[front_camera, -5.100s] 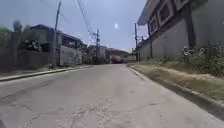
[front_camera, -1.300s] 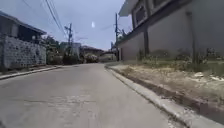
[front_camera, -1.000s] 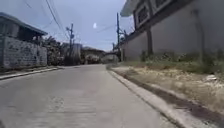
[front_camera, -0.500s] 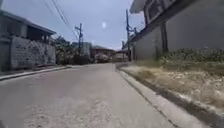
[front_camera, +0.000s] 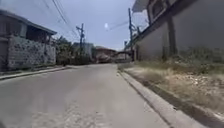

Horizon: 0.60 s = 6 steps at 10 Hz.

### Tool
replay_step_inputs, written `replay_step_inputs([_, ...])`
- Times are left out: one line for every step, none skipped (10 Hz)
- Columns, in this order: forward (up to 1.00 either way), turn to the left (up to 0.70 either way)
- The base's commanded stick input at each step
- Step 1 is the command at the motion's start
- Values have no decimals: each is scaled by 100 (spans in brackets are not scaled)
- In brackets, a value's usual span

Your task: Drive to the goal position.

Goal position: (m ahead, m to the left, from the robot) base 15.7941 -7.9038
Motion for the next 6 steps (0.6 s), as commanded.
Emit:
replay_step_inputs([100, 0])
replay_step_inputs([100, -36])
replay_step_inputs([100, -39])
replay_step_inputs([100, -6])
replay_step_inputs([100, 1])
replay_step_inputs([100, 1])
